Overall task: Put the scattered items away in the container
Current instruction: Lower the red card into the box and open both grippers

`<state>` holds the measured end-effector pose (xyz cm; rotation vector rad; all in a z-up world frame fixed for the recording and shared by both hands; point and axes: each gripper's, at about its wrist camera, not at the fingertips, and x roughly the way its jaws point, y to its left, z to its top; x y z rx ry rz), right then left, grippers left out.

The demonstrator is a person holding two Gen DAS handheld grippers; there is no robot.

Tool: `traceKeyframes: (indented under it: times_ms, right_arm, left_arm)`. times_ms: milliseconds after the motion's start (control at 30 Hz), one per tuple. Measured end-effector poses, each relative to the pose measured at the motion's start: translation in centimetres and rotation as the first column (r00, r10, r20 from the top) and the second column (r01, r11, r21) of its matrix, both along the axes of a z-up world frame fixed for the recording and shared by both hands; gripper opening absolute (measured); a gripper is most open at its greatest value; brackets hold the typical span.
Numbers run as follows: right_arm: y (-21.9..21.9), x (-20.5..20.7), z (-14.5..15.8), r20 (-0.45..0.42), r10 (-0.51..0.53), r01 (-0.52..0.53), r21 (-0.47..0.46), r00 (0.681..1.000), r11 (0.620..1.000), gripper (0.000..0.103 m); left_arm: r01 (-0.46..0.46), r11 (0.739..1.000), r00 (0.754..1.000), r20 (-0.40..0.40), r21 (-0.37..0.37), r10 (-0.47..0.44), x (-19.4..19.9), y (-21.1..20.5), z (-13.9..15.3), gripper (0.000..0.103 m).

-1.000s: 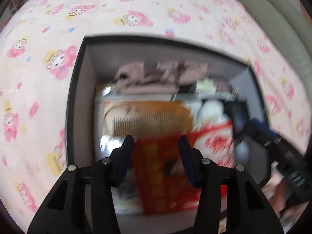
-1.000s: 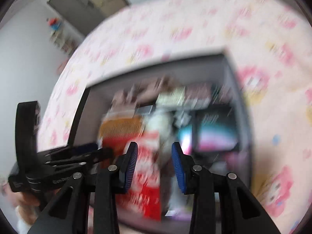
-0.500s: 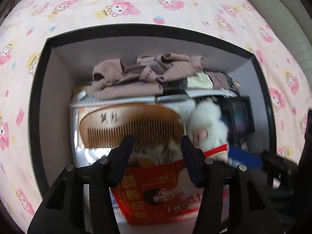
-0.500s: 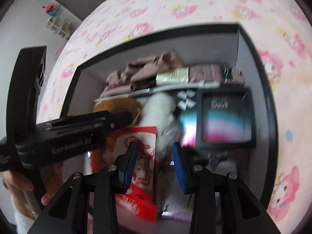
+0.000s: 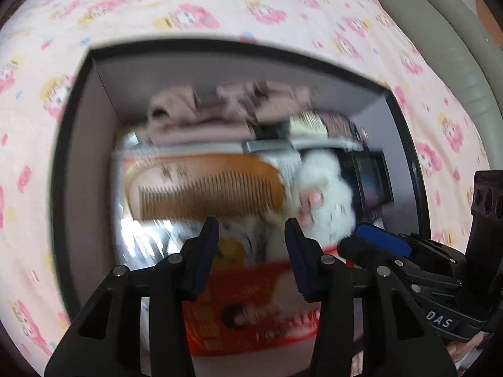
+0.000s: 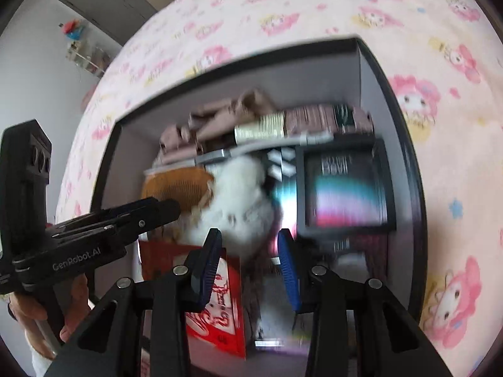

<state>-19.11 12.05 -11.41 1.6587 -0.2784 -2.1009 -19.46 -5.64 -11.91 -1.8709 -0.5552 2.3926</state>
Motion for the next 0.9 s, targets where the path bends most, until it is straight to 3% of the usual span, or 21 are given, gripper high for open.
traceKeyframes:
  times_ms: [133, 267, 333, 433, 500, 667, 767, 900]
  right_arm:
    - [0.1, 2.3, -0.2, 0.028, 0.028, -0.028, -0.007, 0.999, 1.0, 0.033]
    - [1.2, 3.3, 0.2, -0.01, -0.033, 0.033, 0.006, 0.999, 0.999, 0.033]
    - [1.4, 3.8, 0.9, -0.072, -0.055, 0.06, 0.072, 0.996, 0.996, 0.033]
    - [0.1, 4.1, 1.3, -0.149, 0.004, 0.025, 0.198, 0.989, 0.98, 0.033]
    - [-0.1, 4.4, 1.0, -0.141, 0.037, -0.004, 0.231, 0.989, 0.973, 0.033]
    - [-2.0, 4.6, 0.2, -0.071, 0.133, -0.122, 0.141, 0.989, 0.982, 0.033]
    - [-3.0, 4.8, 0.4, -0.077, 0.186, -0.175, 0.132, 0.979, 0.976, 0.033]
    - [-0.2, 4.3, 1.9, -0.133, 0.078, -0.057, 0.155, 0.988, 0.986, 0.033]
  left_arm:
    - [-0.033, 0.999, 0.999, -0.007, 0.003, 0.033, 1.5, -0.3, 0.1, 0.045]
    - [-0.075, 0.997, 0.995, -0.061, 0.01, 0.075, 2.8, -1.2, 2.0, 0.045]
    - [-0.085, 0.996, 0.993, -0.078, 0.015, 0.086, 3.5, -1.5, 2.8, 0.046]
    - [-0.103, 0.995, 0.991, -0.078, 0.016, 0.104, 4.5, -1.7, 2.8, 0.046]
    - [-0.116, 0.993, 0.991, -0.072, 0.006, 0.116, 5.1, -1.7, 2.5, 0.046]
    - [-0.142, 0.99, 0.987, -0.079, 0.021, 0.143, 5.8, -1.9, 1.9, 0.046]
    - [-0.133, 0.99, 0.985, -0.101, 0.04, 0.137, 5.8, -1.4, 2.2, 0.046]
    - [-0.041, 0.997, 0.988, -0.144, 0.058, 0.049, 5.5, 0.9, 3.1, 0.046]
